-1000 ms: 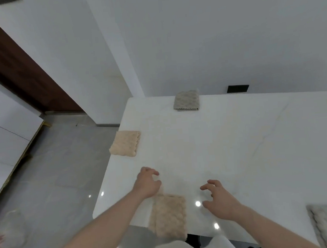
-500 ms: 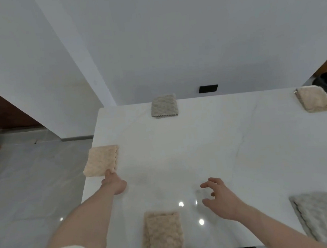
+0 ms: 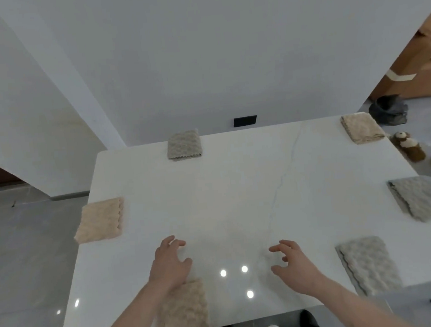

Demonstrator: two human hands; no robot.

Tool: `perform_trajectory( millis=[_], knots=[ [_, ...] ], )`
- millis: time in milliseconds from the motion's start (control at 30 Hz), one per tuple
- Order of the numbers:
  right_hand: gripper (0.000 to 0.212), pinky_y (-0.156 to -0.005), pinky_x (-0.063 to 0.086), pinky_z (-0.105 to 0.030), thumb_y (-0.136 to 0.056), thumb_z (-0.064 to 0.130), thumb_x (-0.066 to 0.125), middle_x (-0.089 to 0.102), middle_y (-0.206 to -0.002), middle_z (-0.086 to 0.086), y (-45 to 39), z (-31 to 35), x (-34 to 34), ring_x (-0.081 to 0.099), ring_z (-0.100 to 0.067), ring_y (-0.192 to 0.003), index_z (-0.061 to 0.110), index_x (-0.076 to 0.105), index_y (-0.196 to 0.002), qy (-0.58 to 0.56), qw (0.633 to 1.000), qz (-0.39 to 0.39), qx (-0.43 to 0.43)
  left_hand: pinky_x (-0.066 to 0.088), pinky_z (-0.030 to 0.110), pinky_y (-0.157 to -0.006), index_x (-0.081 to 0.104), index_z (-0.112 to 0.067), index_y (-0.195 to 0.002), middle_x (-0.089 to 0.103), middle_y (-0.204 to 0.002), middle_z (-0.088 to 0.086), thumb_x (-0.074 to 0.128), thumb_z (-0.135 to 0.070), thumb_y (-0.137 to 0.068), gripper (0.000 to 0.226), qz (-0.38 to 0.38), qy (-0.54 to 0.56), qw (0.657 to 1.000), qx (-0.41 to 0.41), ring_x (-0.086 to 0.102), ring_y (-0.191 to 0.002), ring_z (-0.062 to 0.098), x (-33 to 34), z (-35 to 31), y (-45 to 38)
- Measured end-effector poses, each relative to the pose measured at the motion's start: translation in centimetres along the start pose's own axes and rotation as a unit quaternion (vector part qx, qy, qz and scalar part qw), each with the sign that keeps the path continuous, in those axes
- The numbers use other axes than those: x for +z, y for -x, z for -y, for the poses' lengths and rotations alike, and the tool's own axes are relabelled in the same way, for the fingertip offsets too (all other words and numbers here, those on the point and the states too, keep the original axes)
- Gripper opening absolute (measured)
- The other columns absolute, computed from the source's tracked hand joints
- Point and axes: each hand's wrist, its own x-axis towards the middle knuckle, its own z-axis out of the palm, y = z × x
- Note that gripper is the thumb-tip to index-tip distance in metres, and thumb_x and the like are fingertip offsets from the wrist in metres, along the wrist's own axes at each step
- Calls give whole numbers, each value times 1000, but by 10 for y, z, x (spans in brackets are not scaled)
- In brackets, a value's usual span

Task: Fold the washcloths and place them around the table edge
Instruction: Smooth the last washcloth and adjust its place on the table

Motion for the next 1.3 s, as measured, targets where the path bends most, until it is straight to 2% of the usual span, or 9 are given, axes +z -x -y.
perform_trajectory(
  millis=[200, 333, 400, 533, 733, 900, 1033, 1167, 1300],
  knots=[
    [45, -83, 44, -17, -89, 20, 65, 26, -151, 7, 25, -84, -46, 53, -6, -102, 30, 54, -131, -15, 997, -62, 38, 29, 23, -110, 47, -35, -139, 20, -160, -14, 59, -31, -92, 49, 55, 22, 995, 84, 27, -144, 13, 82, -78, 51],
    [48, -109, 37, -31, -79, 21, 64, 34, -147, 1, 40, -151, -84, 44, -19, -133, 24, 58, -126, -6, 996, -81, 43, 30, 21, -110, 47, -37, -139, 21, -160, -16, 59, -32, -92, 49, 77, 20, 992, 97, 28, -144, 10, 131, -132, 69],
    [48, -110, 37, -33, -80, 21, 65, 36, -146, -2, 46, -187, -108, 44, -22, -133, 23, 59, -127, 7, 995, -83, 53, 29, 20, -109, 48, -36, -140, 22, -160, -14, 59, -32, -92, 50, 87, 13, 992, 92, 29, -144, 11, 154, -163, 75],
    [59, -109, 38, -36, -80, 29, 65, 27, -152, -1, 58, -244, -149, 44, -27, -131, 27, 52, -137, 43, 994, -59, 76, 36, 22, -105, 51, -33, -139, 24, -159, -13, 59, -31, -91, 49, 89, 20, 992, 87, 33, -142, 12, 196, -237, 90],
    [64, -108, 39, -31, -89, 30, 59, 15, -160, -7, 60, -282, -171, 40, -25, -138, 22, 37, -148, 68, 994, 54, 71, 29, 26, -115, 49, -28, -143, 23, -160, -9, 57, -30, -91, 53, 120, 37, 987, 103, 30, -144, 15, 247, -329, 119],
    [56, -114, 25, -23, -94, 21, 57, 30, -154, -1, 51, -285, -164, 25, -21, -147, 15, 40, -147, 69, 992, 96, 37, 35, 30, -113, 50, -27, -142, 28, -156, -9, 55, -33, -90, 53, 163, -10, 979, 126, 35, -141, 19, 268, -355, 122],
    [56, -111, 20, -14, -93, 18, 59, 33, -147, 6, 46, -289, -168, 26, -16, -146, 17, 42, -146, 75, 991, 108, 29, 35, 33, -113, 48, -30, -143, 30, -154, -8, 56, -35, -88, 56, 180, -40, 974, 132, 34, -139, 19, 281, -359, 106],
    [62, -113, 30, -25, -90, 31, 63, 20, -161, 0, 39, -296, -195, 32, -15, -145, 24, 42, -147, 75, 993, 69, 55, 37, 35, -111, 46, -29, -144, 32, -152, -5, 58, -34, -88, 58, 198, -65, 967, 144, 38, -134, 25, 296, -365, 84],
    [63, -110, 35, -29, -91, 27, 59, 16, -163, -1, 31, -312, -232, 37, -16, -142, 23, 38, -150, 80, 994, 20, 68, 38, 38, -111, 40, -32, -148, 27, -157, -6, 56, -39, -90, 61, 220, -92, 963, 126, 39, -132, 27, 307, -363, 77]
  ],
)
